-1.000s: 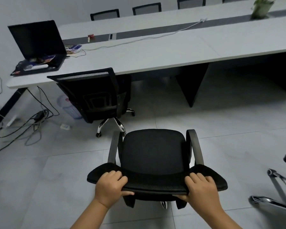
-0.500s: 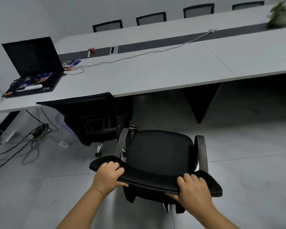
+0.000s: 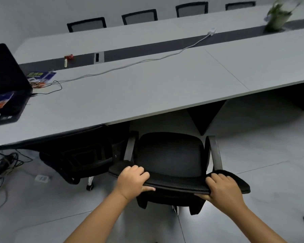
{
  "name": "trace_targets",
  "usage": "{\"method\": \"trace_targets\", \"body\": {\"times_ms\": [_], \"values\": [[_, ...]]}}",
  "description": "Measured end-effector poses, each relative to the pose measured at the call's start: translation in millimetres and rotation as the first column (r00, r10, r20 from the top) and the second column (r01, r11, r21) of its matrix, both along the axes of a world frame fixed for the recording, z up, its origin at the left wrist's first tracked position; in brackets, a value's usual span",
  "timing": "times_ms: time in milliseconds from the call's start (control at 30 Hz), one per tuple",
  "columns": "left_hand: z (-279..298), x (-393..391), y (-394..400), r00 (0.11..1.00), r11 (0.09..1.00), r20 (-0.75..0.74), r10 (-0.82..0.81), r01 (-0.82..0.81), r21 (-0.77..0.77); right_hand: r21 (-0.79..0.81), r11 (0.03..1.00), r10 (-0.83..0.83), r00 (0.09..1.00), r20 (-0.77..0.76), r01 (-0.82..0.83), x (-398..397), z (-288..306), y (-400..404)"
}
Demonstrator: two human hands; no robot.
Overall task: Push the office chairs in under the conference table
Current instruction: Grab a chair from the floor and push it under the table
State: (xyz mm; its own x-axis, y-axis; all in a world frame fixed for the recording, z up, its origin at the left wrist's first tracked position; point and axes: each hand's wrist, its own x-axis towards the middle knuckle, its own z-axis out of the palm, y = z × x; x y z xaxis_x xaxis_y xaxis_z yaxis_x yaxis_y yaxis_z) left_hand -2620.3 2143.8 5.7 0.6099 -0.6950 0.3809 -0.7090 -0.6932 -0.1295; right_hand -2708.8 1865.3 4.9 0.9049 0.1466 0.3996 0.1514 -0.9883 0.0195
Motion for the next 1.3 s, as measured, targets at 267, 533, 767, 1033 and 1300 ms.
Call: {"method": "trace_targets", "body": {"times_ms": [267,533,767,1033,1300], "values": [[0,86,-30,1.0,1.0,-0.021,-0.016,0.016,-0.016,-0.078,0.996,-0.041,0.999,0.02,0.042,78,1,-28],[-1,146,-91,0.999,0.997,-0.015,0.048,-0.049,-0.054,-0.097,0.995,0.018,1.0,-0.018,-0.02,165,3,-95],[0,188,-162,0.98,0.977,-0.033,0.197,-0.2,-0.078,-0.087,0.987,0.126,0.989,-0.077,-0.133,237,2,-172],[5,221,-257,0.95,0.949,-0.052,0.307,-0.309,-0.059,-0.05,0.971,0.229,0.97,-0.086,-0.234,312,8,-266],[-14,231,-287,0.954,0.952,0.084,0.288,-0.275,-0.136,-0.053,0.947,0.322,0.94,0.117,-0.318,329,-6,-305]]}}
